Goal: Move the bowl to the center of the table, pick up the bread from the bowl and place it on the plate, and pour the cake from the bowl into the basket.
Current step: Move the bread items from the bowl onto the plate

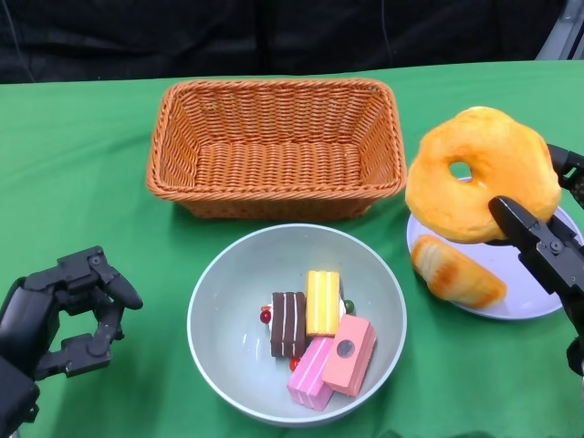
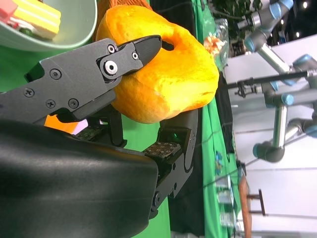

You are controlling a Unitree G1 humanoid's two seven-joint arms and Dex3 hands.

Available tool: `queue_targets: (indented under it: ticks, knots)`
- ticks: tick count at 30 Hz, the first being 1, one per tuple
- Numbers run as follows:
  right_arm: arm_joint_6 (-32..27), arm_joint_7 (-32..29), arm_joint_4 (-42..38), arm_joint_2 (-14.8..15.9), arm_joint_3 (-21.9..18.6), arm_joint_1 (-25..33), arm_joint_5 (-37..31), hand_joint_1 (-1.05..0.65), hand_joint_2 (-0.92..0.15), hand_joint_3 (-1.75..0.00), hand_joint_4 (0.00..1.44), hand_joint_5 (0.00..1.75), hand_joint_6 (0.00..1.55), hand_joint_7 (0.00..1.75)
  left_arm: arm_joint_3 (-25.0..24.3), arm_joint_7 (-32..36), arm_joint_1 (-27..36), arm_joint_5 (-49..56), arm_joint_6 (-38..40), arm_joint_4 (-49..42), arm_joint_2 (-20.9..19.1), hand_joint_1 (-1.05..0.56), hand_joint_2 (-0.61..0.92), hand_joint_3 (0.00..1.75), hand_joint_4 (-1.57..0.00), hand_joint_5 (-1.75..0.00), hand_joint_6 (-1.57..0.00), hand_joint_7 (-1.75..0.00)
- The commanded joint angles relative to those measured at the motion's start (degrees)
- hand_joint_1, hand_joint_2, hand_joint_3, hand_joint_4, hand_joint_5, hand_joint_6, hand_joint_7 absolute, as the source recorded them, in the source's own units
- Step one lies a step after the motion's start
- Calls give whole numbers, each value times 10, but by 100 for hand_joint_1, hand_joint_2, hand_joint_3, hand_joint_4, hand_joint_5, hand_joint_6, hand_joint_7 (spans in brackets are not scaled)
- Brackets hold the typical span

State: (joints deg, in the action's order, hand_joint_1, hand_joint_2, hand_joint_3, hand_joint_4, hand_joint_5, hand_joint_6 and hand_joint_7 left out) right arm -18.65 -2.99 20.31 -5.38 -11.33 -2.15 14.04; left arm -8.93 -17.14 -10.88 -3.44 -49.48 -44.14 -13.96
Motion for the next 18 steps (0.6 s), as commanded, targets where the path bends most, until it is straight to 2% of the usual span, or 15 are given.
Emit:
queue_targets:
  ticks: [1, 13, 18]
  knots:
    - [15, -3, -14, 19, -41, 11, 15, -17, -92, -28, 67, 147, 54, 122, -5, 2, -5, -3, -7, -5, -14, 3, 58, 107, -81, -164, -76, -139]
    - [4, -28, -84, 44, -95, -1, 16, -16, -92, -23, 62, 148, 51, 129, -6, 2, -9, -4, -6, -14, -19, 3, 57, 107, -79, -164, -75, -137]
    - [8, -35, -117, 54, -100, -12, 11, -16, -92, -19, 63, 142, 51, 119, -6, 9, -11, 1, -9, -18, -19, 3, 56, 108, -81, -165, -77, -135]
